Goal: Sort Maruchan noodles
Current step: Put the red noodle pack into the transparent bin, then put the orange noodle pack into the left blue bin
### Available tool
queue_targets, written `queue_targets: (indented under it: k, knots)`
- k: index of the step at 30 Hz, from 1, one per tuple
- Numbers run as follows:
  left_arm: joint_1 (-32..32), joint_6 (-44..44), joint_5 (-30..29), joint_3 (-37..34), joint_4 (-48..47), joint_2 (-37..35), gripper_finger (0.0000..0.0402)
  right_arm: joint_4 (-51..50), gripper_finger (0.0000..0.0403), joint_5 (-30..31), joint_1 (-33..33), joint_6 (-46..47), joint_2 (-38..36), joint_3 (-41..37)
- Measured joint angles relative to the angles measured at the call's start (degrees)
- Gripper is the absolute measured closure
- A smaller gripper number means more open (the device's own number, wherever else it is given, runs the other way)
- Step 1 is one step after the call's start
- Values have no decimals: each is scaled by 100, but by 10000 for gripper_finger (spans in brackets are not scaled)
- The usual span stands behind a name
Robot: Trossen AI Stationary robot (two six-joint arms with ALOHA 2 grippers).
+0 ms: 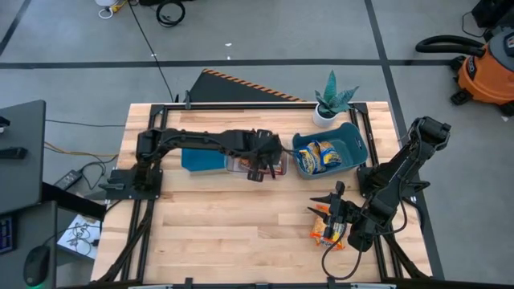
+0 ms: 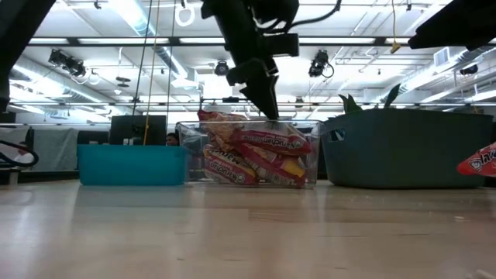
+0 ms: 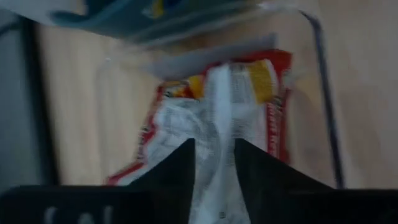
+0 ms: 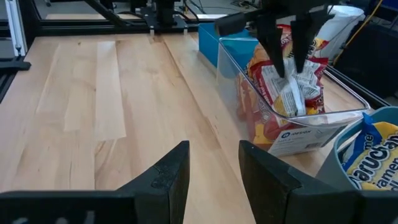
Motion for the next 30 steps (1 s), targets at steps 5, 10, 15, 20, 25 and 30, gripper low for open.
queue_targets:
  k: [5, 10, 15, 20, 25, 30]
  knots:
    - [-412, 119, -195, 0, 432, -4, 248, -2, 259, 90, 0, -105, 0, 0]
    - [-1000, 103, 536, 7, 1104, 175, 247, -14, 259, 213, 7, -137, 0, 0]
    - [-1507, 104, 885, 9, 1937, 337, 247, -94, 259, -169, 5, -103, -21, 0]
    - [-1885, 224, 468, 7, 1621, 322, 247, -116, 259, -1744, -253, -109, -87, 91]
    - [-2025, 47, 95, 2, 1136, 254, 247, -446, 259, -3793, -741, -243, 109, 651]
    - [-2021, -341, 120, 0, 537, 254, 250, -1588, 259, -4366, -887, -448, 631, 1523]
